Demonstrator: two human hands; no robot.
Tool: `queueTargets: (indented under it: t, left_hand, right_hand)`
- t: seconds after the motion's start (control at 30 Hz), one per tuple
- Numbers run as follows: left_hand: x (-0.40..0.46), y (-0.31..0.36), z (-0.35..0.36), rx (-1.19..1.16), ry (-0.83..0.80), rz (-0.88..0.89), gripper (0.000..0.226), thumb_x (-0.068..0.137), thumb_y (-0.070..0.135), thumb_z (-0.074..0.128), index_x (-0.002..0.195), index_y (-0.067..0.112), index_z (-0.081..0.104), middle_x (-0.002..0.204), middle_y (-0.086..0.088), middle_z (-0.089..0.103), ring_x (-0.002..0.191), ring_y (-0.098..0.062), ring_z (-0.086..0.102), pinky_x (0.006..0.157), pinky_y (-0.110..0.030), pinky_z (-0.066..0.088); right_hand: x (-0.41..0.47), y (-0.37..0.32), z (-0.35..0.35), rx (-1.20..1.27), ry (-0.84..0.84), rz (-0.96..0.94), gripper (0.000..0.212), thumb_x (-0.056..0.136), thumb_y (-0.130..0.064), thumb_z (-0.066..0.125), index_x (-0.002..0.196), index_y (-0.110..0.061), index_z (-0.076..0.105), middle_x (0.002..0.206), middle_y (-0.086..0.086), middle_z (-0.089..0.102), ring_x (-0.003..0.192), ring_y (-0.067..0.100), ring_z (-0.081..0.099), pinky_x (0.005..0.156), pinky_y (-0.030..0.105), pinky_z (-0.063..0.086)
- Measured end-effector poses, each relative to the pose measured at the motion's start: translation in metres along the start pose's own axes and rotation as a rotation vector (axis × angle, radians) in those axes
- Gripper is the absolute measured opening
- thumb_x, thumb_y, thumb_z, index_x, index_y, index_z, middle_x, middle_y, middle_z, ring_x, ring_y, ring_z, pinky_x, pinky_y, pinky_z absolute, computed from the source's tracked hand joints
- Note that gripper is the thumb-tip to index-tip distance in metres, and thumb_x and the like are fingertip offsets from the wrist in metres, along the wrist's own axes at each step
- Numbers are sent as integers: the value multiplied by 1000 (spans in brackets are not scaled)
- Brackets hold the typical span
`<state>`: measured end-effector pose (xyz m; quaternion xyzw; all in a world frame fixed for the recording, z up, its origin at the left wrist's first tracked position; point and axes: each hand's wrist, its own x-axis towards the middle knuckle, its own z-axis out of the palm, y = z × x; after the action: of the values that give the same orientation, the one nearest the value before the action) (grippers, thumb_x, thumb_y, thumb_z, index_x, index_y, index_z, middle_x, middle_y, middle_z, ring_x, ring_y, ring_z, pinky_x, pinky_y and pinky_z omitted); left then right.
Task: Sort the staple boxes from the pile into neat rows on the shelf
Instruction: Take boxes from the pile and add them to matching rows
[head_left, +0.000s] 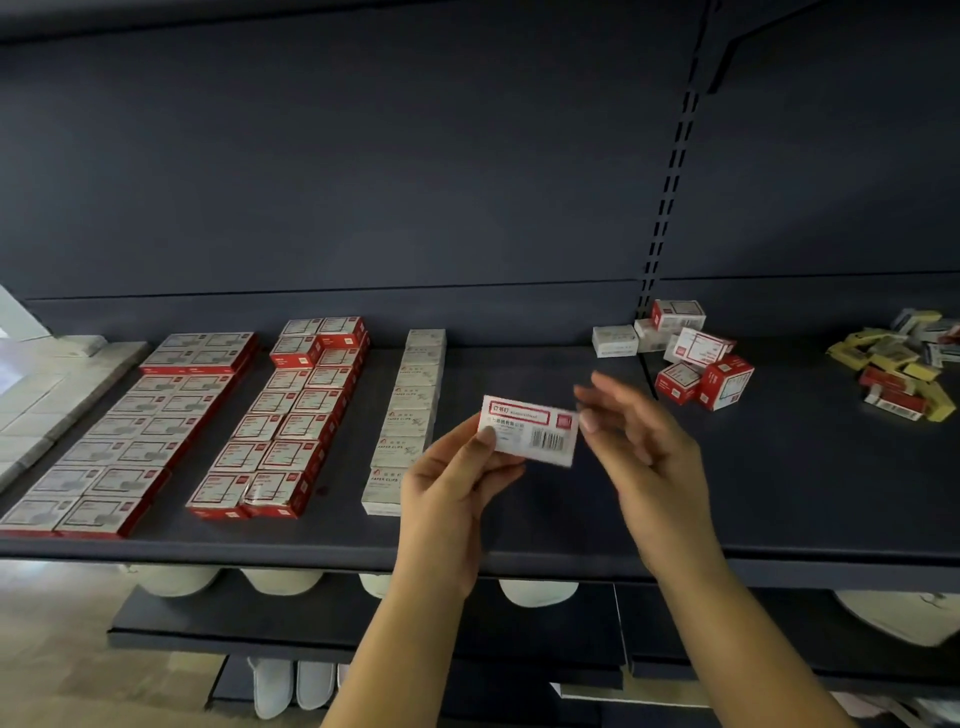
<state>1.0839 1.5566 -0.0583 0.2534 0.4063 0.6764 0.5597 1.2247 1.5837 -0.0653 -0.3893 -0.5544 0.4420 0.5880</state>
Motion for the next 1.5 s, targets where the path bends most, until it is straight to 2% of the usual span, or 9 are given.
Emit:
queueTargets:
  t: [0.23, 0.43, 0.57, 0.67, 0.83, 1.13, 1.27, 1.37, 1.5]
  left_hand:
    - [3, 8, -3, 200, 11, 126, 25, 78, 14, 61, 102, 8, 67, 86, -3, 74, 83, -15, 70, 67, -22, 55]
    - [0, -2, 2, 166, 163, 306, 13, 84, 8, 62, 96, 6, 66, 84, -1, 73, 86, -18, 70, 70, -24, 56]
    - [-5, -13, 10, 385, 240, 503, 21, 81, 2, 67, 87, 21, 67, 78, 13, 71, 76, -1, 65, 71, -14, 51]
    - [-5, -18, 12, 700, 132, 803, 29, 79, 3, 70, 89, 29, 63, 92, 23, 67, 88, 8, 61, 76, -6, 45]
    - [3, -31, 8, 994, -42, 1150, 23, 82, 8, 58, 105, 12, 57, 104, -3, 64, 102, -12, 58, 92, -17, 45]
    - [7, -38, 0, 867, -59, 889, 16, 83, 18, 59, 95, 15, 69, 108, 2, 62, 105, -5, 57, 88, -14, 44]
    - [12, -28, -12, 668, 107, 484, 19, 83, 37, 65, 97, 26, 61, 108, 2, 61, 107, -14, 57, 92, -31, 47]
    - [13, -19, -13, 471, 65, 139, 34, 72, 38, 66, 100, 18, 64, 98, 4, 70, 95, -7, 65, 77, -16, 49]
    - [14, -20, -10, 377, 26, 6, 28, 66, 31, 69, 87, 12, 70, 89, -3, 74, 88, -11, 68, 81, -27, 49]
  right_hand:
    - [-4, -2, 10, 16, -117, 202, 13, 82, -26, 58, 93, -28, 65, 82, -14, 71, 79, 0, 66, 64, 13, 51]
    - [-11, 2, 16, 18, 51, 168, 9, 89, -6, 57, 83, -11, 62, 56, -9, 59, 46, 4, 50, 43, 17, 41]
    - [-15, 3, 23, 105, 47, 169, 20, 89, 2, 53, 93, -12, 67, 81, -1, 72, 71, 14, 69, 62, 22, 54]
    - [-18, -1, 31, 127, 38, 136, 14, 86, -15, 58, 93, -18, 69, 89, 1, 72, 85, 16, 69, 74, 25, 55]
    - [-13, -10, 30, 237, 63, 177, 28, 70, -33, 63, 84, -10, 69, 73, 2, 71, 73, 10, 68, 62, 17, 50]
    - [0, 7, 25, 355, 79, 290, 20, 90, -17, 50, 88, -5, 67, 83, 9, 70, 79, 20, 67, 68, 27, 54]
    - [5, 12, 23, 255, 91, 262, 22, 94, -16, 44, 93, -9, 64, 85, 5, 71, 76, 17, 69, 63, 22, 54]
    - [6, 14, 24, 207, 82, 264, 21, 95, -14, 43, 93, -12, 63, 87, 4, 70, 76, 16, 70, 64, 23, 55]
    - [6, 16, 27, 214, 64, 283, 21, 95, -14, 43, 93, -10, 64, 91, 9, 70, 82, 20, 70, 66, 24, 56]
